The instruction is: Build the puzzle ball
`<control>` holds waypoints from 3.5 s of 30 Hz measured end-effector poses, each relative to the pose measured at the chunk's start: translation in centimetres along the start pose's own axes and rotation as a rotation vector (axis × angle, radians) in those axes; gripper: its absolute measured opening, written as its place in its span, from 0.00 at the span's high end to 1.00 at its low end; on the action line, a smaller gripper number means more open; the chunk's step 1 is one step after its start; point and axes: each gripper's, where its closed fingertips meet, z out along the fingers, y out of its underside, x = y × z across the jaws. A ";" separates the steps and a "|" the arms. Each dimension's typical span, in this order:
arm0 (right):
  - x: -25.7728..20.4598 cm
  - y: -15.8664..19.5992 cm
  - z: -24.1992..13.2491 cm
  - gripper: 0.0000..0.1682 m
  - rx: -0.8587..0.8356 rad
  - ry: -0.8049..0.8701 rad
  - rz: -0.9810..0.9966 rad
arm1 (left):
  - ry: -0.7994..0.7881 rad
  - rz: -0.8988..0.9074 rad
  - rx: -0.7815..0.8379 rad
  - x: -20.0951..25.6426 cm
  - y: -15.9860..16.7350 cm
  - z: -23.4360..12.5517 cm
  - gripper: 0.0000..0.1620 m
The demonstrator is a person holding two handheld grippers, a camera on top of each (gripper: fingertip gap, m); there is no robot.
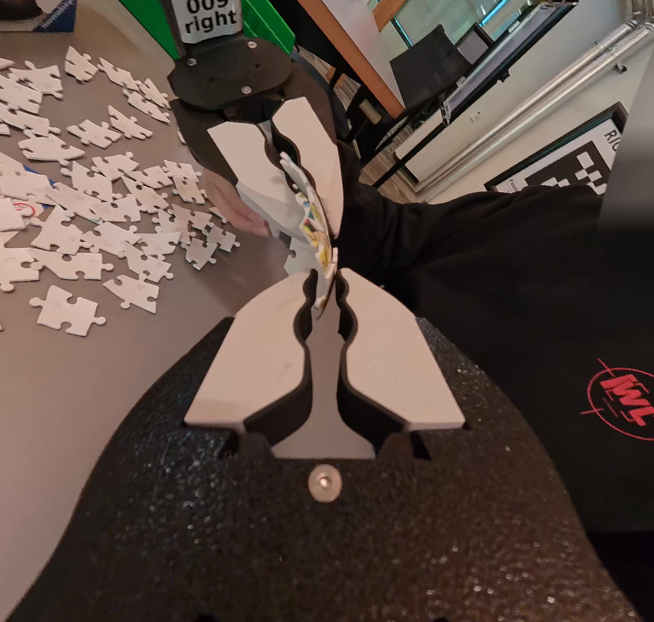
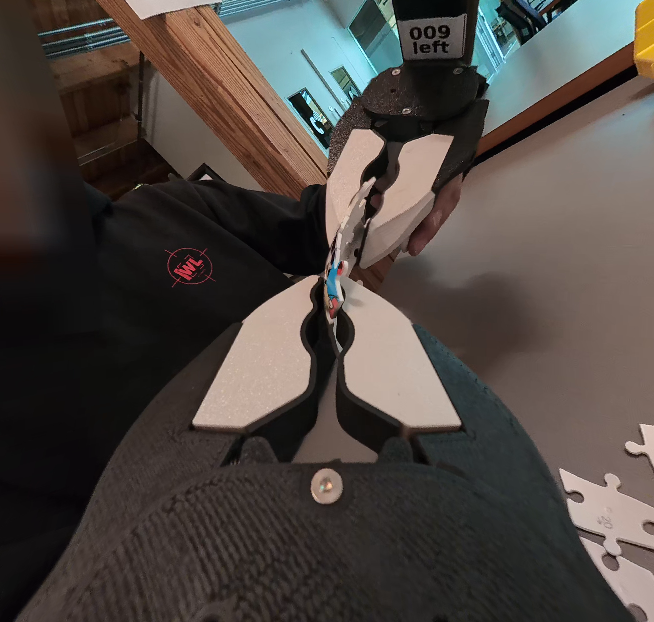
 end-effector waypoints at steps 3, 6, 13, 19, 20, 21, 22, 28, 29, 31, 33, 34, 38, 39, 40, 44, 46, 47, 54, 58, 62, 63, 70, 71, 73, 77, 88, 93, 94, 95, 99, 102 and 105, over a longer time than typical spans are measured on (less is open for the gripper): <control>-0.1 0.0 0.0 0.98 -0.001 0.001 -0.004 | 0.002 0.001 0.024 0.0 -0.1 0.1 0.94; 0.1 0.2 0.1 0.98 -0.017 0.016 -0.012 | -0.001 -0.019 0.043 -0.2 -0.2 0.4 0.93; 0.0 0.0 0.0 0.98 -0.010 0.015 -0.018 | 0.030 -0.002 0.059 0.2 -0.4 0.5 0.98; -0.6 -0.2 0.2 0.98 0.005 -0.027 -0.014 | 0.058 0.028 0.075 0.9 -0.7 0.5 0.98; -0.7 -0.2 0.2 0.98 0.005 -0.034 -0.015 | 0.068 0.017 0.078 1.0 -0.7 0.5 0.98; -0.7 -0.2 0.2 0.98 0.003 -0.031 -0.027 | 0.075 0.008 0.083 1.1 -0.8 0.5 0.98; -0.7 -0.3 0.2 0.98 0.003 -0.023 -0.044 | 0.078 0.007 0.093 1.1 -0.8 0.5 0.98; -0.7 -0.3 0.2 0.97 -0.001 -0.014 -0.041 | 0.065 0.027 0.124 1.0 -0.9 0.5 0.98; -0.7 -0.4 0.2 0.98 0.005 -0.016 -0.039 | 0.063 0.029 0.124 1.0 -0.9 0.5 0.98; -0.8 -0.5 0.2 0.98 0.013 -0.028 -0.033 | 0.059 0.038 0.132 1.1 -1.0 0.4 0.98; -1.0 -0.5 0.3 0.97 0.015 -0.047 -0.035 | 0.067 0.046 0.123 1.4 -1.0 0.4 0.98; -1.2 -0.7 0.3 0.97 0.027 -0.058 -0.029 | 0.071 0.043 0.131 1.5 -1.1 0.4 0.98; -1.2 -0.8 0.3 0.97 0.032 -0.056 -0.027 | 0.098 0.017 0.145 1.7 -1.3 0.3 0.98; -1.1 -0.8 0.3 0.97 0.029 -0.050 -0.024 | 0.089 0.021 0.144 1.5 -1.3 0.3 0.98; -1.1 -0.8 0.4 0.97 0.028 -0.048 -0.027 | 0.080 0.027 0.141 1.4 -1.3 0.3 0.97; -0.9 -0.7 0.3 0.98 0.021 -0.027 -0.027 | 0.012 0.049 0.121 0.8 -1.2 0.2 0.93; -0.9 -0.7 0.4 0.98 0.018 -0.028 -0.030 | 0.011 0.047 0.105 0.8 -1.1 0.2 0.91; -1.0 -0.7 0.5 0.98 0.019 -0.031 -0.032 | 0.020 0.046 0.105 0.9 -1.1 0.3 0.92; -1.1 -0.8 0.4 0.98 0.018 -0.018 -0.043 | 0.070 0.057 0.094 1.5 -0.8 0.9 0.97; -1.1 -0.8 0.5 0.98 0.020 -0.023 -0.043 | 0.063 0.081 0.091 1.6 -0.8 0.9 0.97; -1.2 -0.9 0.5 0.98 0.027 -0.034 -0.040 | 0.039 0.119 0.094 1.6 -0.8 0.9 0.97; -1.4 -0.8 0.5 0.98 0.023 -0.043 -0.045 | 0.035 0.124 0.091 1.7 -0.8 0.9 0.97; -1.8 -0.6 0.7 0.97 0.007 -0.061 -0.068 | 0.065 0.118 0.090 2.2 -0.7 1.1 0.98; -1.9 -0.6 0.7 0.97 0.005 -0.064 -0.072 | 0.065 0.125 0.089 2.2 -0.6 1.1 0.98; -2.0 -0.8 0.7 0.97 0.014 -0.067 -0.077 | 0.074 0.121 0.101 2.3 -0.7 1.1 0.98; -2.1 -0.9 0.8 0.97 0.015 -0.074 -0.081 | 0.119 0.088 0.135 2.5 -0.9 1.0 0.98; -2.7 -0.5 0.9 0.97 -0.018 -0.076 -0.145 | 0.137 0.109 0.131 3.2 -0.9 1.3 0.97; -2.4 -0.3 0.9 0.97 -0.037 -0.045 -0.176 | 0.119 0.095 0.126 2.8 -0.7 1.3 0.98; -2.3 -0.3 0.9 0.97 -0.038 -0.040 -0.177 | 0.117 0.093 0.123 2.7 -0.6 1.3 0.98; -2.2 -0.3 0.9 0.97 -0.034 -0.036 -0.181 | 0.112 0.095 0.122 2.7 -0.7 1.2 0.98; -1.4 -1.4 0.5 0.87 0.023 0.038 -0.237 | 0.078 0.123 0.082 2.5 -0.5 1.1 0.98; -1.7 -2.1 -0.3 0.83 0.074 0.058 -0.262 | 0.057 0.170 0.019 2.7 0.1 1.4 0.98; -2.3 -1.8 0.1 0.81 0.051 0.042 -0.295 | 0.033 0.196 -0.051 2.5 0.6 1.7 0.98</control>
